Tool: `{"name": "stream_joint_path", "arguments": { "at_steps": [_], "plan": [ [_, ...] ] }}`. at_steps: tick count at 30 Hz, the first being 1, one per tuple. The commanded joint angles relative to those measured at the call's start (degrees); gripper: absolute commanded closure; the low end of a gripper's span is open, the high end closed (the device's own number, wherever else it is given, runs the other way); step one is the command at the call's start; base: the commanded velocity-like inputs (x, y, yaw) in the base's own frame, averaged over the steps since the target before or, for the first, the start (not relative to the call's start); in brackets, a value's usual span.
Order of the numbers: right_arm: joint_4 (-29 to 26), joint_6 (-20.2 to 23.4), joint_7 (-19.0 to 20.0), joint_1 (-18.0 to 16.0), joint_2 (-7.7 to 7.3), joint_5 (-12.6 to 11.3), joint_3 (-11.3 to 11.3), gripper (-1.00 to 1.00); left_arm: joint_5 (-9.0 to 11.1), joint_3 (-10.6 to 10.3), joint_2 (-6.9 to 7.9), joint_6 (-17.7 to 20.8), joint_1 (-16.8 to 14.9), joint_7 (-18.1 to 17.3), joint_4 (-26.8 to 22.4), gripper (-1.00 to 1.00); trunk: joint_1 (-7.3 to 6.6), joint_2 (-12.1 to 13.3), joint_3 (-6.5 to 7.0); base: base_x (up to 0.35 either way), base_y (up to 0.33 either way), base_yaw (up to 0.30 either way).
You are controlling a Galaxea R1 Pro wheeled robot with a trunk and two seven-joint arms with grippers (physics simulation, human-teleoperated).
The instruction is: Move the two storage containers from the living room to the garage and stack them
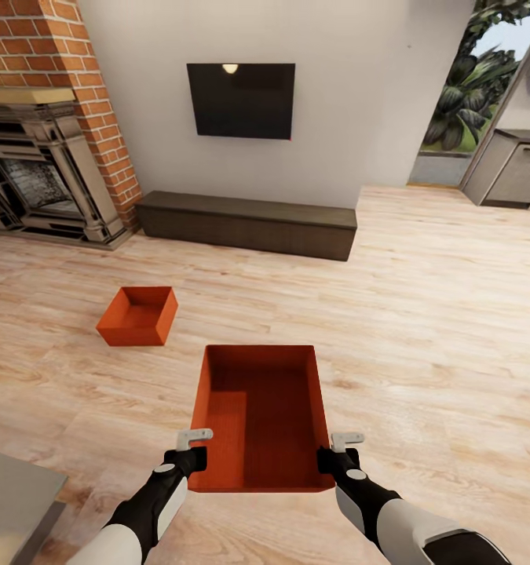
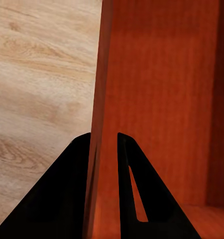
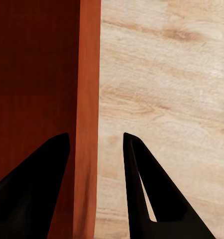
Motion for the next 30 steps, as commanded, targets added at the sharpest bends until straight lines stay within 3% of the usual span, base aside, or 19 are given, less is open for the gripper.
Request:
{"name": "stream_joint_path", "arguments": {
  "at_steps": [1, 30],
  "plan": [
    [-0.16, -0.13, -0.06, -0.06, 0.29, 0.15, -1.58, 1.0, -0.2, 0.83, -0.07, 0.39, 0.02, 0.46, -0.07, 1.0, 0.03, -0.1, 0.0, 0.0, 0.0, -0.073],
    [-0.16, -0.13, -0.05, -0.06, 0.29, 0.18, -1.6, 1.0, -0.2, 0.74, -0.05, 0.39, 0.02, 0.46, -0.44, 1.0, 0.03, -0.1, 2.56, 0.0, 0.0, -0.076]
  ]
}}
